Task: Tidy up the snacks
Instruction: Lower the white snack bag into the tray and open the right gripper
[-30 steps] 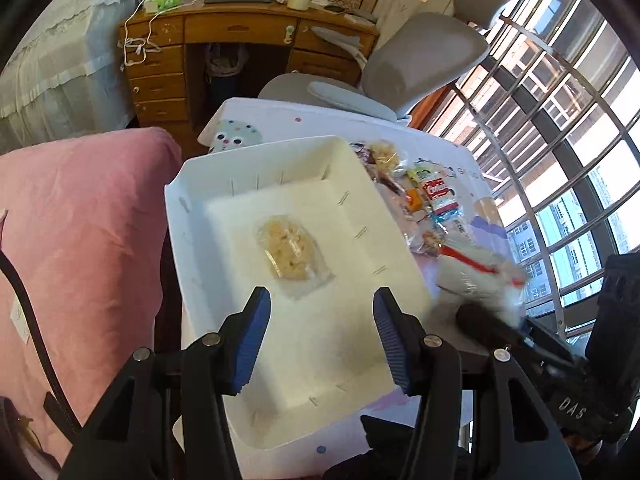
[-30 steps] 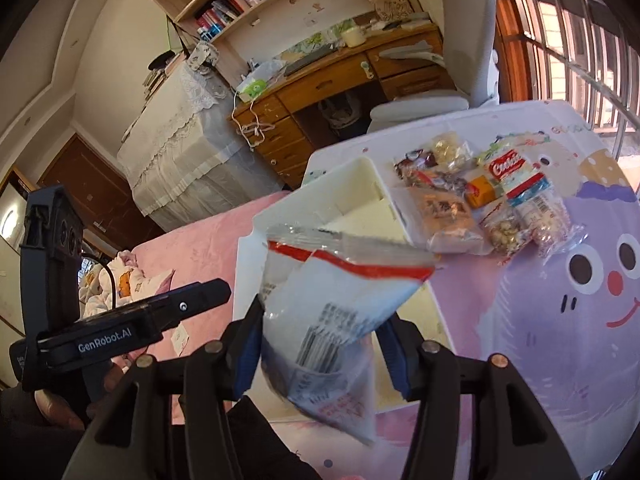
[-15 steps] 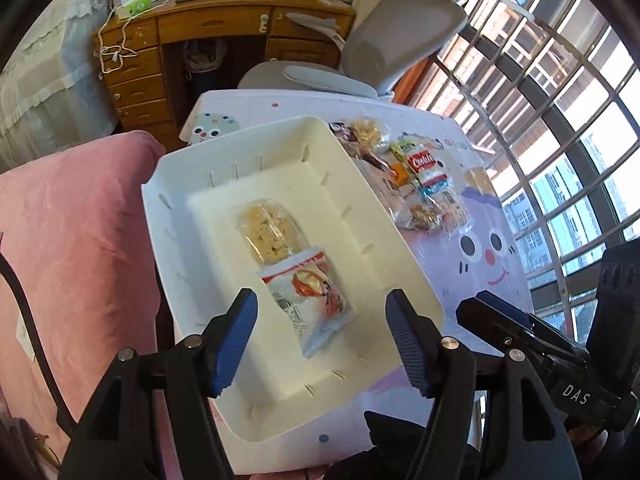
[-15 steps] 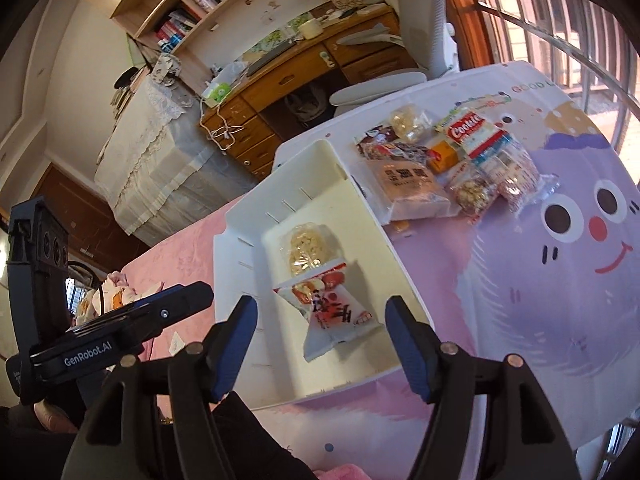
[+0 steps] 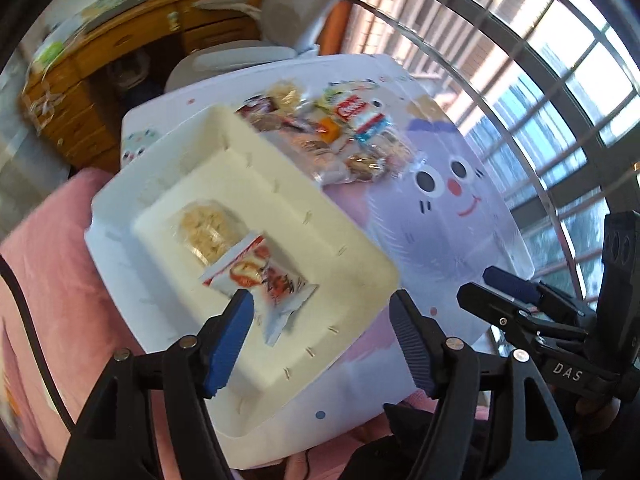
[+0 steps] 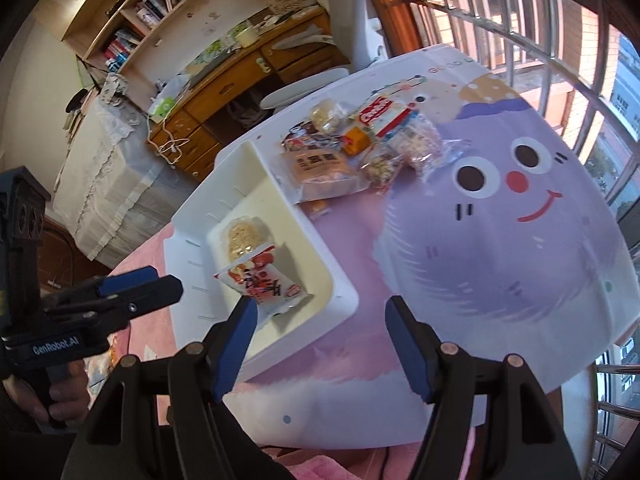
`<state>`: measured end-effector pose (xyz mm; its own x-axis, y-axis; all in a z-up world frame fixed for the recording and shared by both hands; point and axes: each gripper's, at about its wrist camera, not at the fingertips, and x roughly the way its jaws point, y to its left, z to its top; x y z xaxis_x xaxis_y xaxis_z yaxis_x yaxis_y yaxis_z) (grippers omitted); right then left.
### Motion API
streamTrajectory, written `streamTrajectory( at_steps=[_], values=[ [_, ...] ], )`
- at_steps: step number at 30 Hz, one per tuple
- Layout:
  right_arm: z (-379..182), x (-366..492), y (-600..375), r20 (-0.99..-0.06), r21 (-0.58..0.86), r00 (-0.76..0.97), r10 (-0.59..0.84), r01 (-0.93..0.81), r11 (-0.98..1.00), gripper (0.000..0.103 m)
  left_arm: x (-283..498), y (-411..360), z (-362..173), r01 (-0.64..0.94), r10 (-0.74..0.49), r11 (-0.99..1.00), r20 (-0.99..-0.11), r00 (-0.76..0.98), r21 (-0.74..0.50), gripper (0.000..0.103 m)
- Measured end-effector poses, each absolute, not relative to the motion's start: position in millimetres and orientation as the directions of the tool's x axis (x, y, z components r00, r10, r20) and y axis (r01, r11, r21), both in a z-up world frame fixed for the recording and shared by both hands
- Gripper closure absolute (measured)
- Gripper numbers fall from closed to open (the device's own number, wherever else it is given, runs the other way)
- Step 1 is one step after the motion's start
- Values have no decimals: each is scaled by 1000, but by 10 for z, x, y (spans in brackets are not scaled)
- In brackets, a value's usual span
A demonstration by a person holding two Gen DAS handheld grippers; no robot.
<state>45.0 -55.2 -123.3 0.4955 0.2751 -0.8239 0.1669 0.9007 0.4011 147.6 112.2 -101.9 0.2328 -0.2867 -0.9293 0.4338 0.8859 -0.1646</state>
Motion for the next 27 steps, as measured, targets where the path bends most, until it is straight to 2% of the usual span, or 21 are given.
streamTrajectory(
  at_steps=[3, 9, 17, 27],
  values=[
    [-1205, 413, -674, -831, 373, 502, 240, 183, 909, 35, 1549, 952, -914, 489, -250, 866, -938, 241, -105, 25],
    [-1141, 466, -920, -834, 315, 522, 178, 187, 930, 31, 1770, 624, -818, 574, -169, 819, -956, 239, -1, 24],
    [-1066, 784, -1102, -826, 199, 553, 103, 116, 973, 29, 2126, 281, -882, 638, -95, 769, -977, 190, 49, 14],
    [-1246, 1247, -1263, -814, 16, 580, 5, 13, 1000, 25, 2689, -24, -1273, 660, 29, 745, -994, 105, 92, 13]
  ],
)
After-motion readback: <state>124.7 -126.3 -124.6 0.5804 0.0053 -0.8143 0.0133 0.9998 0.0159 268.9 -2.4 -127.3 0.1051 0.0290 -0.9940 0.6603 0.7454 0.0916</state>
